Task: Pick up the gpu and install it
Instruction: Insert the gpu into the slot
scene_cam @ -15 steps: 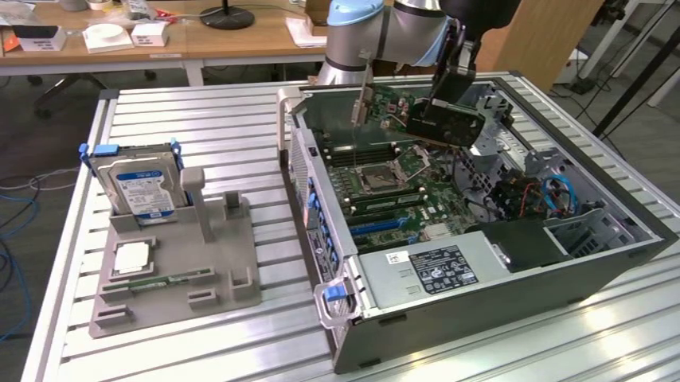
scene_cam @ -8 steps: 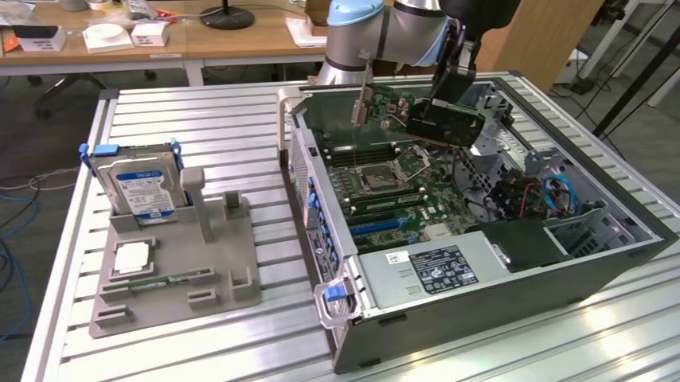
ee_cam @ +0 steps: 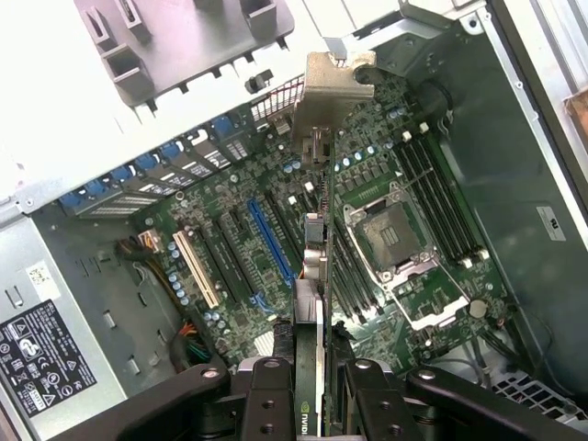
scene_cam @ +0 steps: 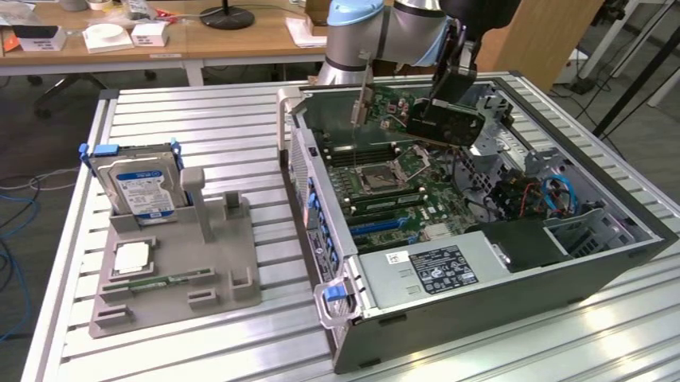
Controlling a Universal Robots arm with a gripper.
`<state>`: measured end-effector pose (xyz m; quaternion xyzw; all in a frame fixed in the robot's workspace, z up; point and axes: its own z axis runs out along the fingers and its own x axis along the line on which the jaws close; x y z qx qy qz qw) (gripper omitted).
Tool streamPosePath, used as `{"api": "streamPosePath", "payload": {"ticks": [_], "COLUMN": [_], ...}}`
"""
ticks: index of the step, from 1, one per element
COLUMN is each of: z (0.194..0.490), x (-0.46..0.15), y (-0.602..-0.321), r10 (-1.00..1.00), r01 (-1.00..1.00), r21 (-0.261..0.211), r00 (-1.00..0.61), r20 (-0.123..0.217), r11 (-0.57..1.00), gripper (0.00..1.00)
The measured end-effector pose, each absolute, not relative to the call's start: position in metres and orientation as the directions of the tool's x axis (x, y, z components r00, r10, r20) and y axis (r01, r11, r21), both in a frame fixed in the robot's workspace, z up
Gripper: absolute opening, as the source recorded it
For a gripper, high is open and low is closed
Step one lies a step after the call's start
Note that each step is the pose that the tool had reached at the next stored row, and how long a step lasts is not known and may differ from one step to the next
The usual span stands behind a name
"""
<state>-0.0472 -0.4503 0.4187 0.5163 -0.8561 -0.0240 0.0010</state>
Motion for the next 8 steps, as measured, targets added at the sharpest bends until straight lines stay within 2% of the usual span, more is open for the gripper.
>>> {"api": "streamPosePath", "payload": {"ticks": [8], "z": [0.4187], "x": [-0.0472], "y": [-0.4503], "r10": [-0.890], "r01": [-0.890], "r21": [0.042], "r00": [-0.456], "r20": [-0.023], "r11": [0.455], "gripper": [0.26]}}
